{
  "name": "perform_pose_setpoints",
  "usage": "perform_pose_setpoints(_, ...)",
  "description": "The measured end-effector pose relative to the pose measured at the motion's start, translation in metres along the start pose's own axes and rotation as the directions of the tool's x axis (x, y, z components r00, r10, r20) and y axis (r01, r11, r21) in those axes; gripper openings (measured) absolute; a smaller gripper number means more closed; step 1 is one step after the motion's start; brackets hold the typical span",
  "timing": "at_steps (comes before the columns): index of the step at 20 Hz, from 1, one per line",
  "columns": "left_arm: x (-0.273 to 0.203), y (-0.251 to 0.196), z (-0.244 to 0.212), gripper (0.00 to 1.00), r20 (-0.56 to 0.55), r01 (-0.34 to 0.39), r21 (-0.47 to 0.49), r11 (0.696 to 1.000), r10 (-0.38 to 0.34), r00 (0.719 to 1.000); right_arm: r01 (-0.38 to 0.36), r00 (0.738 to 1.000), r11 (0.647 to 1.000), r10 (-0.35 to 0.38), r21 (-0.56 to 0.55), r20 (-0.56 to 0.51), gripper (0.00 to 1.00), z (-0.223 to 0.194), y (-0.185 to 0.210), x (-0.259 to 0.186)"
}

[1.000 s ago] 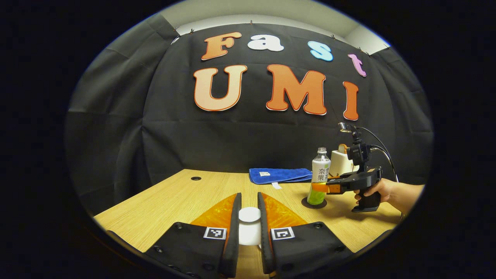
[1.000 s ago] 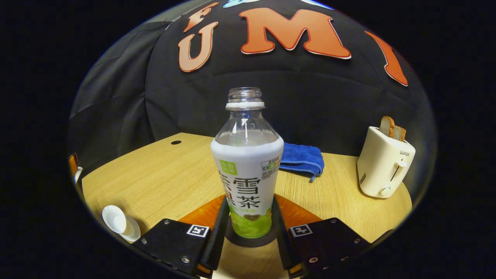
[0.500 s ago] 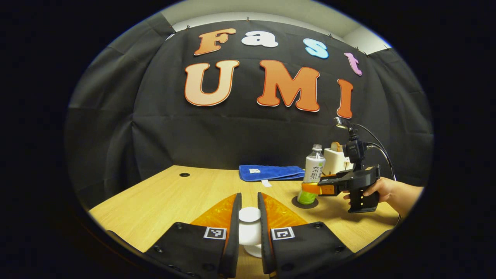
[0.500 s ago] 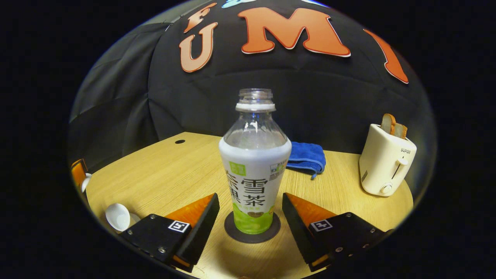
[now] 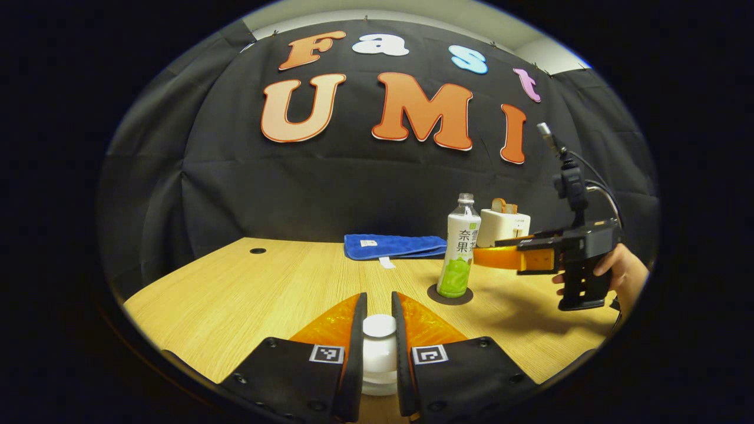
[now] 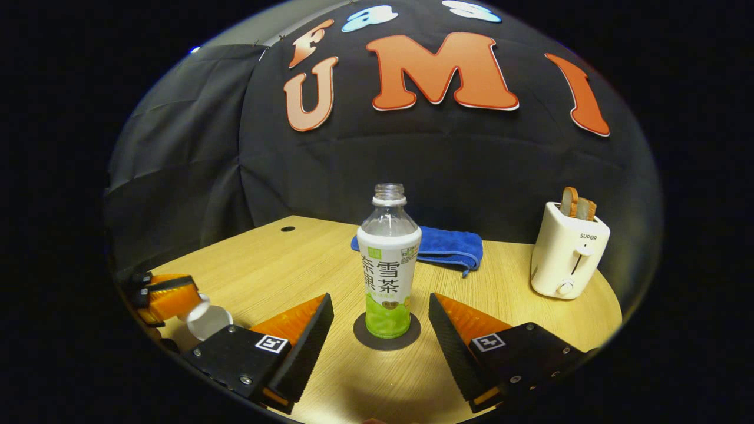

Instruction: Open the teacup lid with one hand, grasp the water bottle and pour water into the teacup with the other hand; after pouring, place the water bottle on the coaster and then close the teacup lid.

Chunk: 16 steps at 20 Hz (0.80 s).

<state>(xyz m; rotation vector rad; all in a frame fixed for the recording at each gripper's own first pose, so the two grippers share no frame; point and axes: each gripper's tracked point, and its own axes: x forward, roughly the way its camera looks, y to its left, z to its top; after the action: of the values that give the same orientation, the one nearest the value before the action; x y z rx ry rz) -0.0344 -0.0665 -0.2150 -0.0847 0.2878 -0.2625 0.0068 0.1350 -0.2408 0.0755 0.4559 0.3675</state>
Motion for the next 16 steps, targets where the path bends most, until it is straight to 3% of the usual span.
perform_pose_setpoints(16, 0.008, -0.002, -0.028, 0.32, -0.094, -0.019, 0.106, 0.994, 0.029, 0.995, -0.013, 0.999, 0.999, 0.011, 0.053, 0.045, 0.97, -0.003, 0.001, -0.045)
